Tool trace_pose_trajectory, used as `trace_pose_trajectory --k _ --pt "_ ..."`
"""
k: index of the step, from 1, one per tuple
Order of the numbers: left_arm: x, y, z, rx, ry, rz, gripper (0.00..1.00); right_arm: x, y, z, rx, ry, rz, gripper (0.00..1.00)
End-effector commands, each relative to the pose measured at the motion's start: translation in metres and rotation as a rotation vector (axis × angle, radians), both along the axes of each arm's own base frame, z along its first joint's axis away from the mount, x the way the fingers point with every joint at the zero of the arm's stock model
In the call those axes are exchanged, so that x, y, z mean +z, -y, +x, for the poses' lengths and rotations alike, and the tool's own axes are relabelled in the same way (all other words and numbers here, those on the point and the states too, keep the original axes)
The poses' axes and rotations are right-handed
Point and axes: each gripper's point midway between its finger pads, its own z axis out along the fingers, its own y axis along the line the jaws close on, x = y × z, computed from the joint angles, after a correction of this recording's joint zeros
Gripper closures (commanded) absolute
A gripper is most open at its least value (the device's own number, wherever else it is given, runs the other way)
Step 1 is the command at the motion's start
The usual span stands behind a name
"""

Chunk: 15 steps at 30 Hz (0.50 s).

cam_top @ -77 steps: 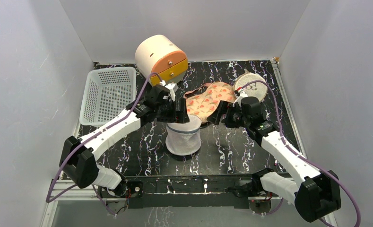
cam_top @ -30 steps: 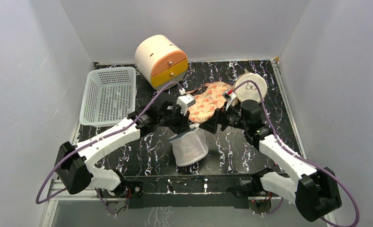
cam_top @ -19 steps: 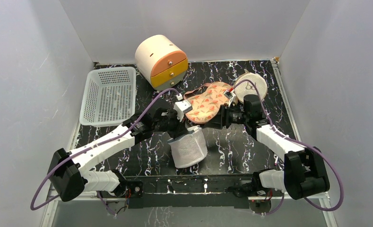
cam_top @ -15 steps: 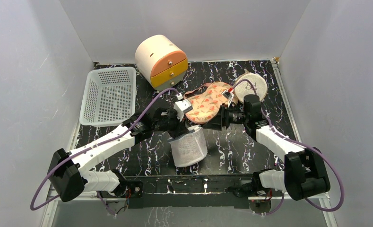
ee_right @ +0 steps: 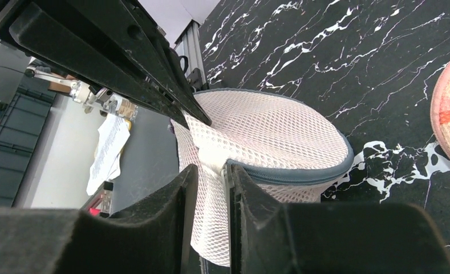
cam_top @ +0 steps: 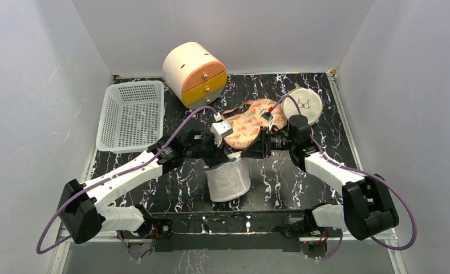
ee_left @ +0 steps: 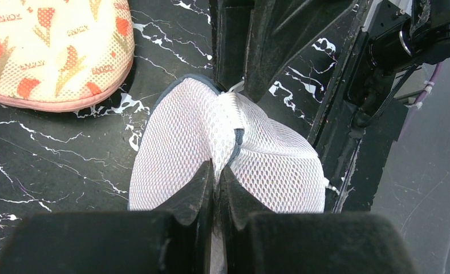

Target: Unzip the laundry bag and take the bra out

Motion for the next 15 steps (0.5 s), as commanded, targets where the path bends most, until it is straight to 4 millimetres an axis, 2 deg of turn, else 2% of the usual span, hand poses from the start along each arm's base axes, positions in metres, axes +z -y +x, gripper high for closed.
trace_pose_trajectory --k 1,3,9,15 --pt "0.022 0.005 -0.002 -0.034 0.049 -0.07 1.0 0.01 -0.001 -0.001 0.009 0.065 0.032 0.78" --pt "0.024 0.006 -0.004 -0.045 0.047 -0.076 1.0 0.009 0.0 -0.001 0.005 0.068 0.033 0.78" --pt "0.025 0.006 -0.005 -0.049 0.046 -0.083 1.0 -0.002 0.002 -0.002 0.001 0.075 0.003 0.7" --pt "0.026 0.005 -0.003 -0.039 0.052 -0.085 1.0 -0.005 0.002 -0.003 -0.004 0.078 0.009 0.77"
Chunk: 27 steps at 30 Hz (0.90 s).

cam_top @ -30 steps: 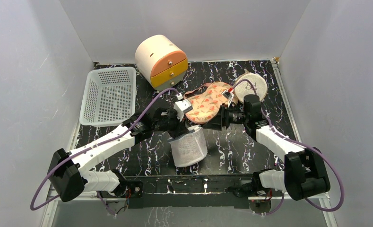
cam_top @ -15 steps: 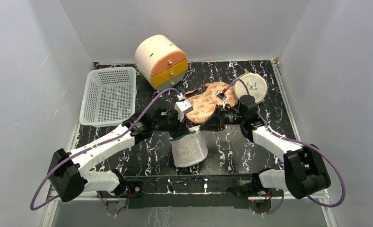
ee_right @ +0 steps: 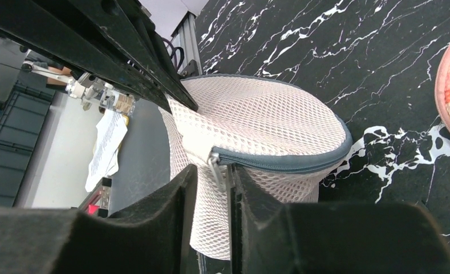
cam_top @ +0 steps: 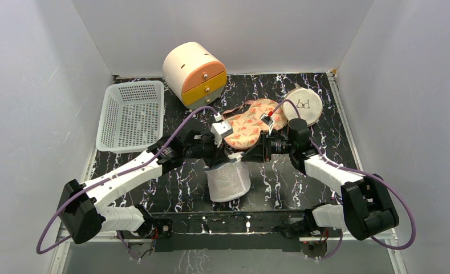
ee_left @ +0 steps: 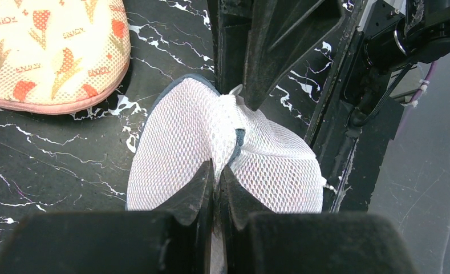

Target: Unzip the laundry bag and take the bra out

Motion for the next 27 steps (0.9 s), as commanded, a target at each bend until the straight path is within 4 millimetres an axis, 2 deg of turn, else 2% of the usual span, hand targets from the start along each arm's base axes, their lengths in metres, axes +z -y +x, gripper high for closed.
trace_pose_trajectory --k 1,10,17,23,25,27 --pt "0.024 0.004 -0.001 -0.026 0.053 -0.077 1.0 0.008 -0.001 0.004 -0.007 0.087 0.019 0.78" --pt "0.025 0.005 -0.001 -0.032 0.043 -0.084 1.0 0.012 -0.002 0.011 -0.022 0.099 0.03 0.83" --pt "0.025 0.003 -0.001 -0.027 0.05 -0.08 1.0 0.012 -0.001 0.016 -0.046 0.111 0.004 1.0" --pt "0.021 -0.001 0.006 0.004 0.063 -0.05 0.98 0.013 0.003 0.022 -0.092 0.15 -0.051 1.0" --pt "0.02 -0.001 0.007 0.008 0.063 -0.039 0.81 0.015 0.003 0.021 -0.09 0.158 -0.048 1.0" --pt "0.016 0.0 0.008 0.005 0.05 -0.026 0.57 0.015 0.0 0.02 -0.092 0.158 -0.051 1.0"
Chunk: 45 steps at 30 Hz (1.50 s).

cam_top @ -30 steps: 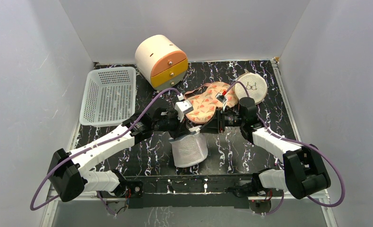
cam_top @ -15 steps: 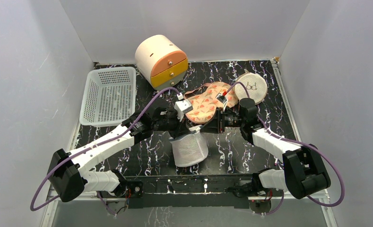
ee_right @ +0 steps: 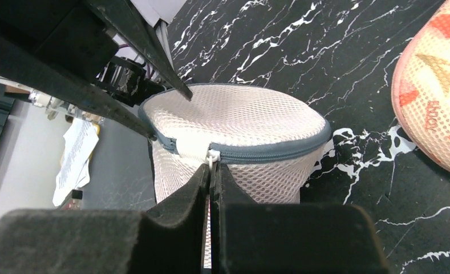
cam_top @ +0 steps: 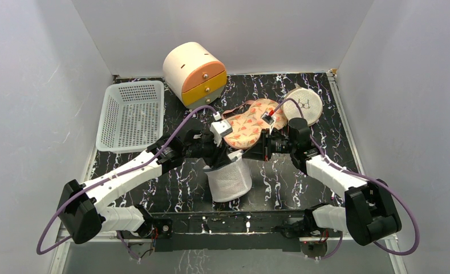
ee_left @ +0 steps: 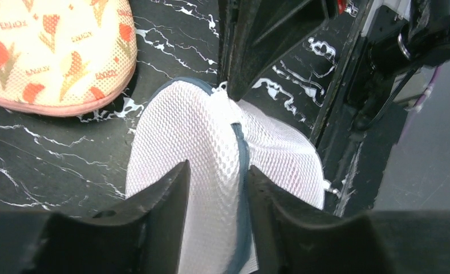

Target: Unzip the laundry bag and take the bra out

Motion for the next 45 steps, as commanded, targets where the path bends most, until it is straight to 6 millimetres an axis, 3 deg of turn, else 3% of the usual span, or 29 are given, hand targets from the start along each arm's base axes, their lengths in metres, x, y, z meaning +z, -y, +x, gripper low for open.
trace_pose_trajectory --k 1,3,5,9,20,21,24,25,30,34,40,42,44,45 --pt "0.013 0.002 0.003 -0.004 0.026 -0.02 0.49 0.019 -0.006 0.008 -0.017 0.101 -0.003 1.0" --pt "0.009 0.003 0.003 -0.004 0.005 -0.013 0.4 0.019 -0.014 0.005 -0.004 0.1 -0.007 1.0" --pt "0.006 0.007 0.001 -0.02 -0.018 -0.01 0.36 0.02 -0.024 0.002 0.007 0.113 -0.013 1.0" --pt "0.001 0.01 0.0 -0.027 -0.049 -0.003 0.36 0.021 -0.032 -0.001 0.002 0.122 -0.021 1.0" --pt "-0.005 0.01 -0.001 -0.029 -0.075 0.013 0.38 0.035 -0.029 0.005 -0.06 0.161 -0.015 1.0" --pt "-0.004 0.011 -0.001 -0.03 -0.077 0.011 0.34 0.035 -0.029 0.005 -0.06 0.162 -0.016 1.0" --pt "0.004 0.012 -0.001 -0.018 -0.077 -0.015 0.07 0.034 -0.029 0.006 -0.067 0.164 -0.021 1.0" --pt "0.008 0.013 0.0 -0.006 -0.08 -0.025 0.02 0.034 -0.029 0.007 -0.067 0.163 -0.023 1.0" --pt "0.013 -0.004 0.009 0.166 -0.138 0.042 0.02 0.035 -0.03 0.01 -0.072 0.154 -0.037 1.0" --pt "0.001 -0.026 0.008 0.371 -0.275 0.127 0.18 0.032 -0.031 0.012 -0.078 0.143 -0.045 1.0" --pt "0.008 -0.011 -0.01 0.433 -0.469 0.005 0.35 0.031 -0.036 0.009 -0.073 0.144 -0.047 1.0" --pt "0.012 -0.005 -0.011 0.434 -0.489 -0.014 0.35 0.03 -0.037 0.009 -0.074 0.14 -0.05 1.0" --pt "0.02 0.004 -0.013 0.417 -0.507 -0.027 0.2 0.033 -0.037 0.009 -0.074 0.144 -0.049 1.0" --pt "0.019 0.007 -0.013 0.419 -0.508 -0.024 0.18 0.034 -0.037 0.008 -0.078 0.149 -0.048 1.0"
